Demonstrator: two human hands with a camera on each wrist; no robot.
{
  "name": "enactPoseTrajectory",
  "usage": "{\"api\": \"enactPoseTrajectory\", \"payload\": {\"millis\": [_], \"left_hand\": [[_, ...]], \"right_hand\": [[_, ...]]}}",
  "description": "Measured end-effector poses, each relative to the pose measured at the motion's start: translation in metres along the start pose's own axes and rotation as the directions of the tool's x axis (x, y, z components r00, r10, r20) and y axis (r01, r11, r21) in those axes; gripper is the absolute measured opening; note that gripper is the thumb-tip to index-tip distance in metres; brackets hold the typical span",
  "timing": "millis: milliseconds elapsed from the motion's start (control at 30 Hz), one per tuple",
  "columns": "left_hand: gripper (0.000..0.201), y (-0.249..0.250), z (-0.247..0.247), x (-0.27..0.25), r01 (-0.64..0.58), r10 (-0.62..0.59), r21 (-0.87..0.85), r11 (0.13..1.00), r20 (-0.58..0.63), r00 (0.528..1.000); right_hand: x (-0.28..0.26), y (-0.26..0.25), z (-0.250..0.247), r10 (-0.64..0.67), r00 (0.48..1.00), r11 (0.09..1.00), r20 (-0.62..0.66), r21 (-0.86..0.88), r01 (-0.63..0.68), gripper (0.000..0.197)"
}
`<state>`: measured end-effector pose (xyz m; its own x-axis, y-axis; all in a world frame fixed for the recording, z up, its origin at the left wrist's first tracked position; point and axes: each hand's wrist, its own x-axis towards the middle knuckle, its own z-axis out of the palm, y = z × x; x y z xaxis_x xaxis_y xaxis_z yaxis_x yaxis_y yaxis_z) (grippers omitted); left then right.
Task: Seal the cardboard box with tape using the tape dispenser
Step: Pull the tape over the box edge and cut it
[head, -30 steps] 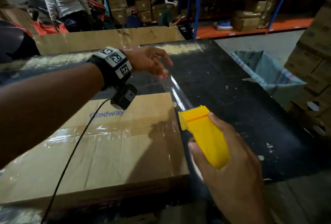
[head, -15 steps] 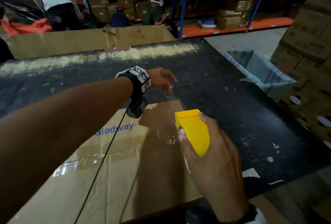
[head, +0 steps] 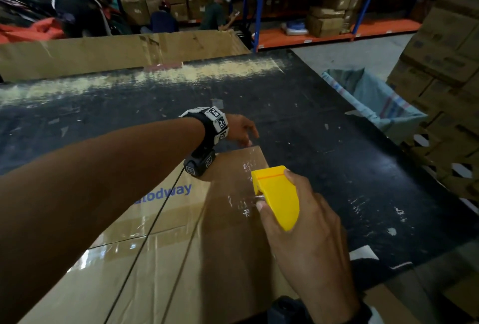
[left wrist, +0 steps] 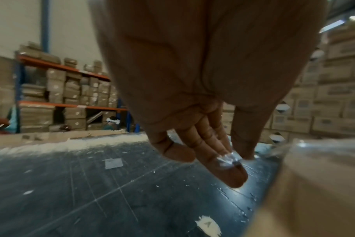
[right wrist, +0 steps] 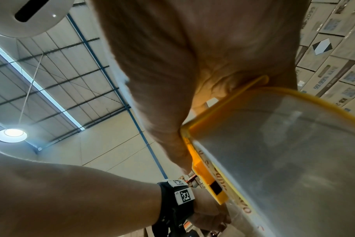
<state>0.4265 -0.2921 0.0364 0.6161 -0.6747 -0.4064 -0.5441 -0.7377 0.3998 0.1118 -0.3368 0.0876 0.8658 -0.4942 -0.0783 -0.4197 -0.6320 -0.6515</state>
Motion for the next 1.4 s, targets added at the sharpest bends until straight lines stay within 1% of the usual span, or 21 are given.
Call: {"api": "enactPoseTrajectory", "payload": {"millis": [67,133,200,267,333,367,400,467,533,567,600,667,767,833,933,1033,1100,1167,1233,1333,1400], "left_hand": [[0.052,0.005,0.005,0.002,-0.027,0.024,0.117,0.993,0.026,0.999],[0.058,0.008,0.008,0.002,-0.029,0.020,0.241,0.970,0.039,0.999],[0.058,0.010,0.006,-0.002,-0.009,0.003,0.330,0.944,0.016,1.000],[0.052,0.013,-0.001,-0.010,-0.008,0.025,0.323,0.947,-0.050,0.998],[0.049,0.016,-0.006,-0.024,-0.088,0.117,0.249,0.964,-0.106,0.987],[0.050,0.017,-0.006,-0.033,-0.145,0.173,0.226,0.963,-0.107,0.979],[0.054,0.018,-0.005,-0.044,-0.201,0.225,0.222,0.954,-0.085,0.971],[0.058,0.020,0.006,-0.067,-0.302,0.304,0.234,0.924,0.028,0.952],[0.059,0.022,0.022,-0.085,-0.336,0.292,0.274,0.901,0.189,0.937],[0.062,0.023,0.029,-0.089,-0.340,0.269,0.317,0.886,0.246,0.931],[0.065,0.023,0.033,-0.091,-0.341,0.249,0.366,0.866,0.277,0.928],[0.065,0.024,0.038,-0.089,-0.339,0.229,0.436,0.834,0.285,0.931],[0.065,0.022,0.040,-0.087,-0.334,0.223,0.459,0.823,0.280,0.934],[0.069,0.021,0.041,-0.087,-0.326,0.215,0.469,0.821,0.275,0.937],[0.072,0.021,0.042,-0.087,-0.332,0.217,0.496,0.802,0.276,0.936],[0.074,0.019,0.041,-0.086,-0.333,0.211,0.491,0.805,0.287,0.934],[0.074,0.018,0.042,-0.086,-0.339,0.217,0.477,0.811,0.292,0.931],[0.075,0.018,0.042,-0.087,-0.339,0.214,0.462,0.819,0.301,0.929],[0.078,0.020,0.040,-0.088,-0.341,0.211,0.459,0.820,0.311,0.927],[0.089,0.023,0.040,-0.092,-0.344,0.211,0.459,0.819,0.318,0.924],[0.091,0.023,0.042,-0.093,-0.342,0.214,0.458,0.820,0.309,0.927]], "right_hand": [[0.001,-0.001,0.000,0.010,1.000,1.000,0.007,-0.017,-0.010,0.069],[0.001,-0.003,0.001,0.016,1.000,0.999,0.016,-0.042,-0.015,0.068],[0.001,-0.004,0.002,0.019,1.000,0.998,0.021,-0.053,-0.018,0.068],[0.000,-0.005,0.003,0.010,1.000,0.998,0.009,-0.057,-0.010,0.066],[-0.001,-0.005,0.005,-0.002,1.000,0.998,-0.013,-0.065,0.001,0.064],[-0.001,-0.004,0.006,-0.005,1.000,0.997,-0.018,-0.072,0.004,0.064],[-0.001,-0.004,0.006,-0.006,1.000,0.997,-0.024,-0.079,0.004,0.063],[-0.001,-0.004,0.007,-0.010,0.999,0.996,-0.042,-0.084,0.006,0.064],[-0.001,-0.005,0.007,-0.011,0.999,0.997,-0.046,-0.077,0.007,0.064],[-0.001,-0.005,0.008,-0.013,0.999,0.997,-0.046,-0.075,0.009,0.063],[-0.001,-0.006,0.008,-0.015,0.999,0.997,-0.047,-0.077,0.011,0.062],[0.001,-0.005,0.009,-0.017,0.998,0.996,-0.054,-0.089,0.012,0.061],[0.002,-0.005,0.009,-0.022,0.998,0.993,-0.066,-0.115,0.015,0.061],[-0.001,-0.004,0.007,-0.018,0.999,0.992,-0.045,-0.122,0.013,0.062],[-0.022,0.005,-0.001,-0.032,0.998,0.993,-0.048,-0.116,0.026,0.062],[-0.059,0.023,-0.012,0.012,0.999,0.997,-0.050,-0.072,-0.015,0.067],[-0.088,0.037,-0.016,0.026,0.996,0.998,-0.089,-0.050,-0.031,0.067],[-0.116,0.048,-0.016,0.013,0.990,0.997,-0.144,-0.077,-0.024,0.065],[-0.141,0.059,-0.016,0.003,0.982,0.992,-0.191,-0.120,-0.026,0.067],[-0.172,0.071,-0.018,0.036,0.974,0.989,-0.224,-0.131,-0.067,0.071],[-0.183,0.077,-0.018,0.075,0.971,0.984,-0.227,-0.143,-0.109,0.071]]}}
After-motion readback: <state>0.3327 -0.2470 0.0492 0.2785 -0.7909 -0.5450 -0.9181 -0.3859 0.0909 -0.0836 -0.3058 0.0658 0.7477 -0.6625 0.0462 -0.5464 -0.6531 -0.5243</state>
